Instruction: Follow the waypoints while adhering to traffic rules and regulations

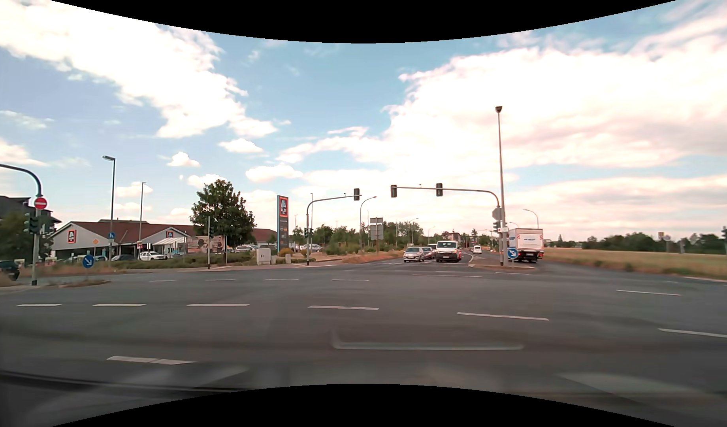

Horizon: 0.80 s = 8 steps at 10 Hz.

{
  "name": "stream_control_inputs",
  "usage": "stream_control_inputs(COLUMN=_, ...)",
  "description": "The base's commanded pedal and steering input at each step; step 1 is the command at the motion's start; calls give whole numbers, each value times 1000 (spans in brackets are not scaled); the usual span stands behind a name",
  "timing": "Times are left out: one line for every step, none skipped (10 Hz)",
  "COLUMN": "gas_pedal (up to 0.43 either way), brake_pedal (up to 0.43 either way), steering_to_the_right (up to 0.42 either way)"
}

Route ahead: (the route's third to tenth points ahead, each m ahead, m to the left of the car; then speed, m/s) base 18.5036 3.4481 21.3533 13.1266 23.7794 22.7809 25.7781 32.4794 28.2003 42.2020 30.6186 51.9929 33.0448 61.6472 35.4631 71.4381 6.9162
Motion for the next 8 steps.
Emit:
stream_control_inputs(gas_pedal=220, brake_pedal=0, steering_to_the_right=-206)
stream_control_inputs(gas_pedal=220, brake_pedal=0, steering_to_the_right=-213)
stream_control_inputs(gas_pedal=220, brake_pedal=0, steering_to_the_right=-215)
stream_control_inputs(gas_pedal=220, brake_pedal=0, steering_to_the_right=-218)
stream_control_inputs(gas_pedal=220, brake_pedal=0, steering_to_the_right=-224)
stream_control_inputs(gas_pedal=209, brake_pedal=0, steering_to_the_right=-230)
stream_control_inputs(gas_pedal=189, brake_pedal=0, steering_to_the_right=-235)
stream_control_inputs(gas_pedal=189, brake_pedal=0, steering_to_the_right=-235)
